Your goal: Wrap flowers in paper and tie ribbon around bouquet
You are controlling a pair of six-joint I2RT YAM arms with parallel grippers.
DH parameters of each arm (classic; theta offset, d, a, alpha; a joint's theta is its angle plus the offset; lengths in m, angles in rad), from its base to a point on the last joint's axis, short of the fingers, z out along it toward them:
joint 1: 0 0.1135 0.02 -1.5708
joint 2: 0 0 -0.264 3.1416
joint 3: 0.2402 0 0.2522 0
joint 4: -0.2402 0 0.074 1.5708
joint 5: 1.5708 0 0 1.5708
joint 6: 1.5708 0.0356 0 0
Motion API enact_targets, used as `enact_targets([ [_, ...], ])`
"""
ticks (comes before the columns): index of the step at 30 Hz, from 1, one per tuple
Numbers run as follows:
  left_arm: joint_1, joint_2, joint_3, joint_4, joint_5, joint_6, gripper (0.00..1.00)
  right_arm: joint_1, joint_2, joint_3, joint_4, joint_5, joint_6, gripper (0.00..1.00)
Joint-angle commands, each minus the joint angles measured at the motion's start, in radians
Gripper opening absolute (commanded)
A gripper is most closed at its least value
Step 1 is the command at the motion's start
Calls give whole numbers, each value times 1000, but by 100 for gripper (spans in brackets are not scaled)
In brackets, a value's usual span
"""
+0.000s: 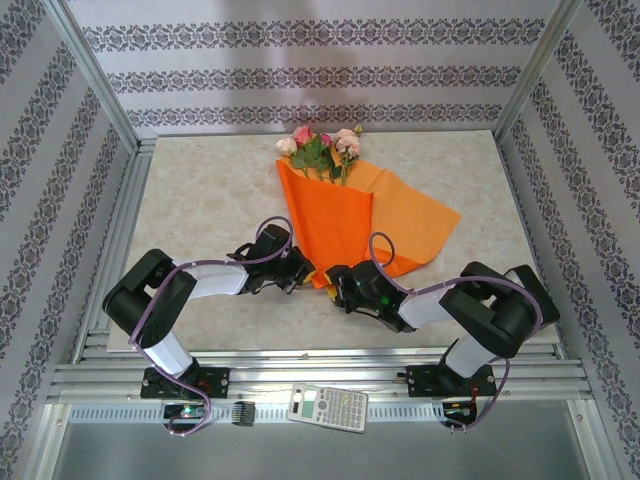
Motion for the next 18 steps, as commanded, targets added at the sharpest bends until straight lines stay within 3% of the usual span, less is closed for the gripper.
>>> enact_targets([
  [1, 12, -22, -14, 27, 15, 4, 12, -15, 36, 3, 47, 31, -5, 24],
  [4, 8, -30, -27, 50, 33, -9, 28, -15, 44, 24, 38, 26, -1, 13],
  [8, -9, -43, -41, 66, 61, -24, 35, -13, 47, 33, 42, 24, 11, 2],
  [13, -50, -70, -79, 64, 64, -43, 34, -13, 52, 34, 49, 25, 27, 0],
  [18, -68, -67, -115, 148, 31, -83, 21, -11, 55, 34, 49, 18, 30, 0],
])
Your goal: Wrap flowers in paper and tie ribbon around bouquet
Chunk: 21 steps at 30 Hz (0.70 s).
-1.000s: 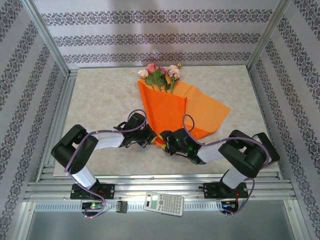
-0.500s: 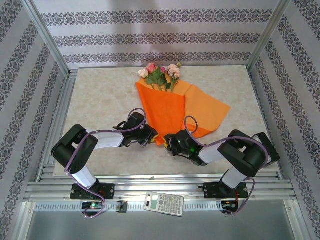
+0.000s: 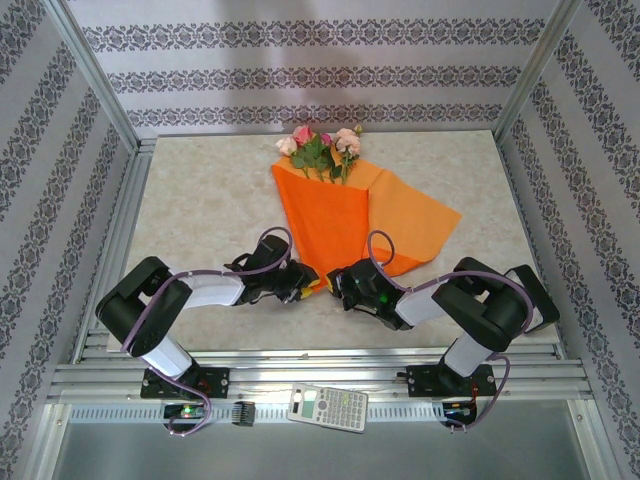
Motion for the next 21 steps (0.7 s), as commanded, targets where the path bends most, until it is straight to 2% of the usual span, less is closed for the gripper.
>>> enact_targets([
  [1, -17, -9, -13, 93, -15, -33, 17, -1, 15, 14, 20, 10, 15, 0],
  [5, -21, -19, -34, 124, -43, -48, 4, 1, 10, 7, 20, 11, 20, 0],
  [9, -20, -60, -49, 92, -63, -45, 0, 1, 5, 5, 18, 11, 19, 0],
  [10, -20, -66, -50, 82, -63, -44, 2, 1, 5, 6, 17, 9, 18, 0],
  [11, -19, -66, -50, 76, -62, -45, 8, 1, 5, 7, 17, 6, 18, 0],
  [12, -21, -65, -46, 63, -58, -45, 19, 2, 6, 10, 15, 5, 18, 0],
  [13, -20, -61, -41, 56, -53, -43, 21, 1, 5, 12, 12, -4, 13, 7],
  [14, -20, -61, -41, 54, -51, -43, 18, -1, 1, 17, 1, -12, 11, 19],
  [16, -16, -71, -41, 29, -56, -43, 6, -8, -39, 21, -78, -42, -8, 37],
  [19, -1, -121, -46, -58, -89, -25, 4, -33, -179, 32, -344, -60, -68, 51],
  [21, 14, -161, -47, -119, -107, -1, 4, -76, -270, 67, -526, -91, -179, 55],
])
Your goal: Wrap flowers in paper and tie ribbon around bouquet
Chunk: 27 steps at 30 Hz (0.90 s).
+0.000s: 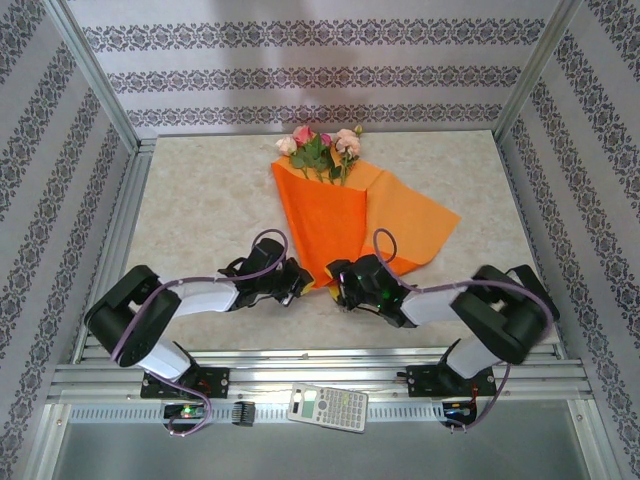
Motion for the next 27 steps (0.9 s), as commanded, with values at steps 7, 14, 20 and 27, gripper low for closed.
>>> enact_targets([
  [7, 62, -77, -9, -169, -15, 55, 31, -246, -331, 179, -860, -97, -473, 62],
  [14, 77, -204, 146, -551, -85, 192, 51, -613, -311, 249, -1082, -174, -816, 60],
  [20, 61, 51, 334, -462, 105, 258, 21, -797, -186, 272, -1064, -271, -925, 59],
  [27, -10, 296, 467, -350, 195, 237, 9, -835, -61, 274, -937, -319, -894, 50],
])
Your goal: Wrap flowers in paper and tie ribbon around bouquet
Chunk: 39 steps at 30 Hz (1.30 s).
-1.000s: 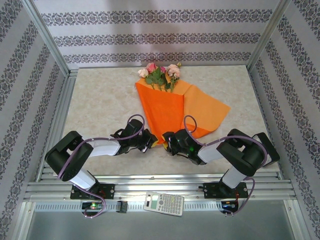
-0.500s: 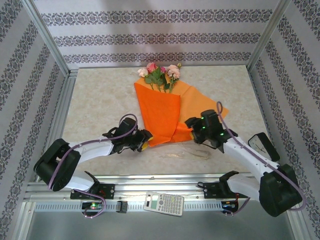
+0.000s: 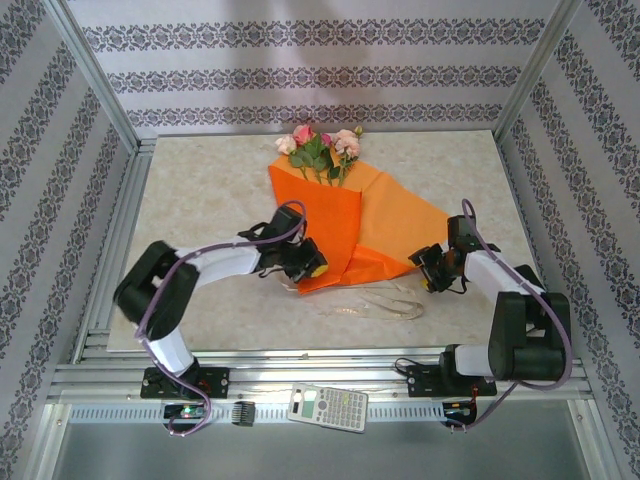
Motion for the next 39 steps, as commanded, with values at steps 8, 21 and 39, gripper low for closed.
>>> enact_targets([
  [8, -68, 134, 38, -38, 15, 90, 8, -17, 102, 67, 32, 5, -56, 31],
  [21, -65, 117, -18, 28, -47, 83, 7, 70, 43, 147, -126, 112, -137, 0],
  [39, -65, 146, -44, 64, -56, 96, 6, 474, -82, 444, -230, 221, -201, 0],
])
